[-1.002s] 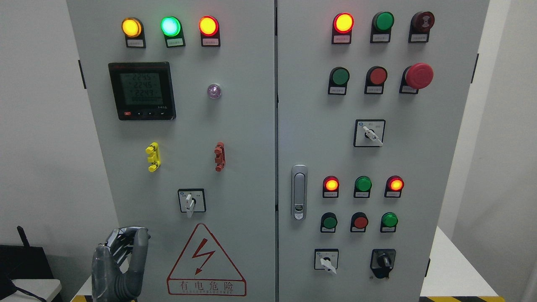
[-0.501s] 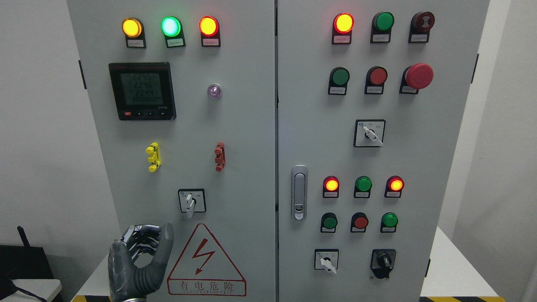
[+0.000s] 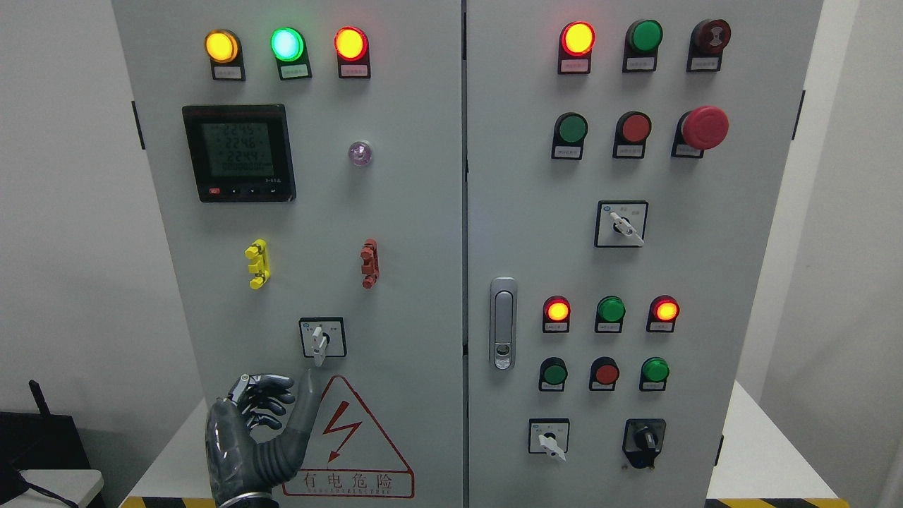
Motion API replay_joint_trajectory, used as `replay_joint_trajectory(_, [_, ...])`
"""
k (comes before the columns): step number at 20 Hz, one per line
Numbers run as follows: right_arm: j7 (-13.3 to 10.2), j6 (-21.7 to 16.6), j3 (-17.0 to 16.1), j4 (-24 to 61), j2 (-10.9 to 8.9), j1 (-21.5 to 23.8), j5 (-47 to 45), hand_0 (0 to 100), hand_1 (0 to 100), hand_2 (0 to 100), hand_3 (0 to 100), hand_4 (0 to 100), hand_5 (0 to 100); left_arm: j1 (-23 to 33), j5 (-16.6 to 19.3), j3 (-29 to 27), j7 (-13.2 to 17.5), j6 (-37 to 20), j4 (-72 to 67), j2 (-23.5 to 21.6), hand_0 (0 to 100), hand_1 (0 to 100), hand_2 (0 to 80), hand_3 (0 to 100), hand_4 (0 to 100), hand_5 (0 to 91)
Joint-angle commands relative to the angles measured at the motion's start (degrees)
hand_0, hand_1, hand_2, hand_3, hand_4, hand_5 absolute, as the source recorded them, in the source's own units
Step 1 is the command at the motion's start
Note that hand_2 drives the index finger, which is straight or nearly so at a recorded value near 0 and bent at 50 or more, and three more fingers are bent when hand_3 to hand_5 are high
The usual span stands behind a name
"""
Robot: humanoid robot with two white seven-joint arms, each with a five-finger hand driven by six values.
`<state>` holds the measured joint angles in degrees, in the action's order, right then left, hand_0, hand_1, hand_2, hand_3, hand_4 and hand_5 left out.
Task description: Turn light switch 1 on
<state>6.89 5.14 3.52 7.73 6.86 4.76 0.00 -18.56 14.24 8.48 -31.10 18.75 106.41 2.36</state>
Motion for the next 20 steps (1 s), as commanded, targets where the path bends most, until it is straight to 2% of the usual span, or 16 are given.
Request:
replay_joint_trajectory(1, [-0.04,0.04,0.0,0.0,0.0,-0.01,-0.97,12,39,0,0,0,0,-0.77,0.79,1.72,-1.42,1.73,-0.07,1.42,12,49,55.3,74,76,70.9])
replay_joint_trajectory(8, [-0.04,0.04,0.0,0.0,0.0,-0.01,-0.97,12,39,0,0,0,0,-2.18,0.26,1.63,-1.95,2.96,-0.33,1.95,13,55,54.6,73,76,71.1])
replay_joint_trajectory(14, [-0.04,0.04,0.0,0.0,0.0,-0.01,-0.97,12,39,0,0,0,0,-2.79,0.18,1.63,-3.44,5.07,-0.33,2.21,16,55,54.2,72,76,71.2])
replay_joint_trajectory(20, [-0.04,0.04,0.0,0.0,0.0,-0.01,-0.97,12,39,0,0,0,0,-3.94,-1.05,1.72,-3.44,5.25,-0.59,3.09,17,55,53.7,72,76,71.2])
